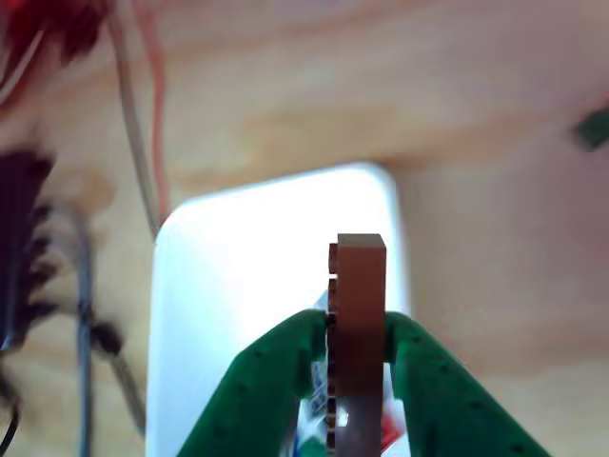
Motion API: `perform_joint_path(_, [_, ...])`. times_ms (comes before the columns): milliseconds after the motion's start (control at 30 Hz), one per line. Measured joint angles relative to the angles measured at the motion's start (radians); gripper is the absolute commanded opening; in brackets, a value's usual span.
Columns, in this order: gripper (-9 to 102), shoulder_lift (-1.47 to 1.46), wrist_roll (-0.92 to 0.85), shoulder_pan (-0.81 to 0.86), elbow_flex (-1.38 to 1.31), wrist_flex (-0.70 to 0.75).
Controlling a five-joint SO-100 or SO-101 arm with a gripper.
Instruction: Put all lego bricks in the bin.
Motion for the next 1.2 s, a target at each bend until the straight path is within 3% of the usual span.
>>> perform_joint_path(133, [6, -0.209, 0.055, -0.198, -0.080, 0.041])
perform_joint_path(233, [16, -0.291, 0.094, -0.288, -0.089, 0.046])
perform_joint_path(300, [23, -0.302, 0.118, -0.291, -0.089, 0.046])
perform_joint_path(467, [15, -0.293, 0.155, -0.219, -0.051, 0.014])
perform_joint_path(533, [14, -0.227, 0.084, -0.150, 0.057, -0.037])
perform_joint_path(633, [12, -0.080, -0.135, 0.137, 0.302, -0.141])
perform_joint_path(767, [16, -0.144, -0.387, 0.491, 0.601, -0.442])
perform_joint_path(933, [19, -0.356, -0.433, 0.561, 0.600, -0.729])
perform_joint_path(1067, [22, -0.514, -0.402, 0.561, 0.497, -0.795])
perform_joint_path(1200, [21, -0.603, -0.245, 0.563, 0.371, -0.801])
